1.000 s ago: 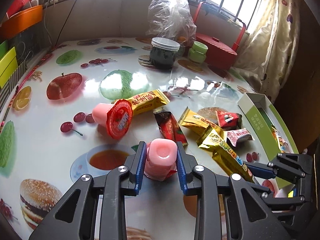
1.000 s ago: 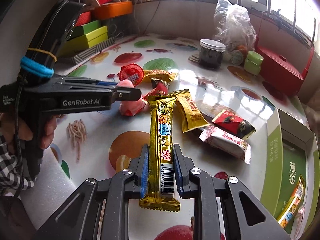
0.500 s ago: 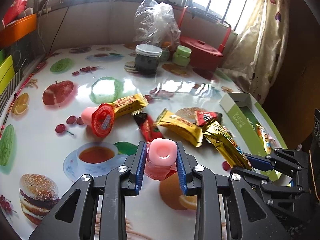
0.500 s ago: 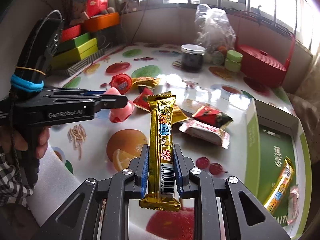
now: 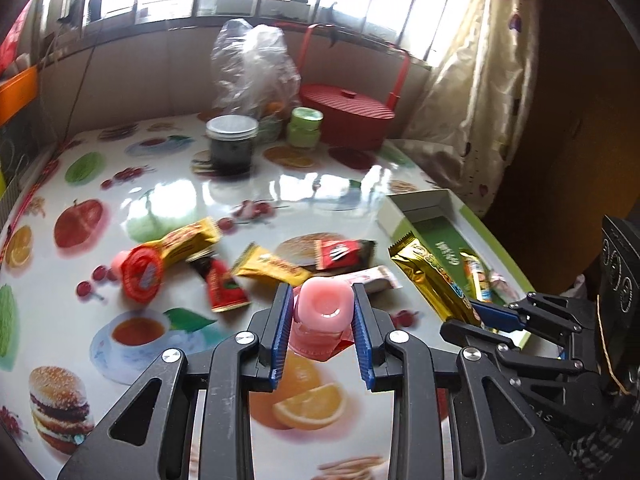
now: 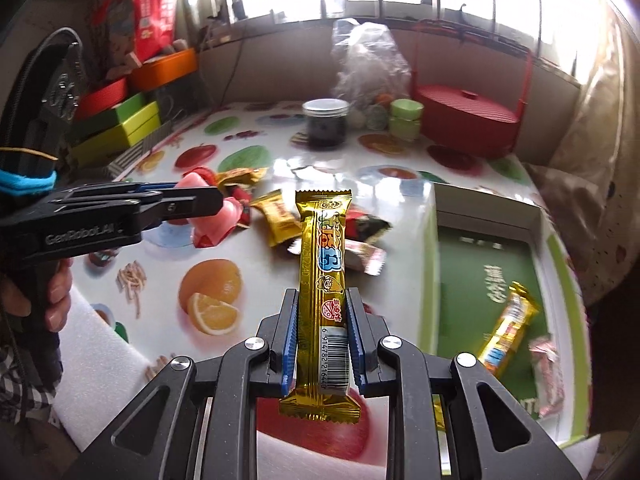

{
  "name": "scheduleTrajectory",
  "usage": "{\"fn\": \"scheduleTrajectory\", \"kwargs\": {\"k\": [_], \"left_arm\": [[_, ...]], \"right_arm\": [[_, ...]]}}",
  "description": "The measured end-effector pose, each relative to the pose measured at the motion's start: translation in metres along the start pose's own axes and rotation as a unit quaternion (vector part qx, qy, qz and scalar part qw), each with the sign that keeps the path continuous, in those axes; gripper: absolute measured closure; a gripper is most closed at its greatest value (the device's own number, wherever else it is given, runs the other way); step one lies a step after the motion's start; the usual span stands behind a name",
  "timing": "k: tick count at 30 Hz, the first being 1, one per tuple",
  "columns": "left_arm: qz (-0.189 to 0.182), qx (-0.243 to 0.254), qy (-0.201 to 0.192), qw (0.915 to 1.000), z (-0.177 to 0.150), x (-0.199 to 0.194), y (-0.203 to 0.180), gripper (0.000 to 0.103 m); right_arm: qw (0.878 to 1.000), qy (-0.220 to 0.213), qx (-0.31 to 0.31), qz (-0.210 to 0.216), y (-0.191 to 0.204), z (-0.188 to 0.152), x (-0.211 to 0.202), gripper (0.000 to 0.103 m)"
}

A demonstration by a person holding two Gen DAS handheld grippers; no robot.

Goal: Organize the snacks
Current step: 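Carry the gold bar and pink jelly cup into the green box and release both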

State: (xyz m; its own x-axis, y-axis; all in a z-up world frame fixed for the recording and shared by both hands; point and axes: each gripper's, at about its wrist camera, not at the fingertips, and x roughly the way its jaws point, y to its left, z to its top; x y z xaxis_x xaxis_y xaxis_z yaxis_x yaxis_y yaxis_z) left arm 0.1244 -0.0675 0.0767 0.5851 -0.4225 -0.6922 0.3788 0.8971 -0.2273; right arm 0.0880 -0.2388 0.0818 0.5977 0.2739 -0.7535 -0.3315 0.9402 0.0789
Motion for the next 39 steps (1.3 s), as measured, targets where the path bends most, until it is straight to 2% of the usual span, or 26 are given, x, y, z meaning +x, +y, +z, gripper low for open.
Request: {"fn": "scheduleTrajectory", "kwargs": {"k": [20, 31, 39], "left_arm": [[-0.093, 0.058, 0.008, 0.9939, 0.024, 0.033, -0.094, 0.073], [-0.121, 0.074, 0.038, 0.9891, 0.024, 0.064, -0.128, 0.073], [-0.123, 0.084, 0.06, 0.987, 0.02, 0.088, -0.143, 0.073]], "right_arm": [[0.994, -0.005, 0.079, -0.078, -0.077, -0.023, -0.033, 0.082], [0.984, 0.021, 0.12, -0.131, -0.109, -0.039, -0.034, 0.082], [0.979, 0.038, 0.131, -0.15, -0.121, -0.048, -0.028, 0.082]]}}
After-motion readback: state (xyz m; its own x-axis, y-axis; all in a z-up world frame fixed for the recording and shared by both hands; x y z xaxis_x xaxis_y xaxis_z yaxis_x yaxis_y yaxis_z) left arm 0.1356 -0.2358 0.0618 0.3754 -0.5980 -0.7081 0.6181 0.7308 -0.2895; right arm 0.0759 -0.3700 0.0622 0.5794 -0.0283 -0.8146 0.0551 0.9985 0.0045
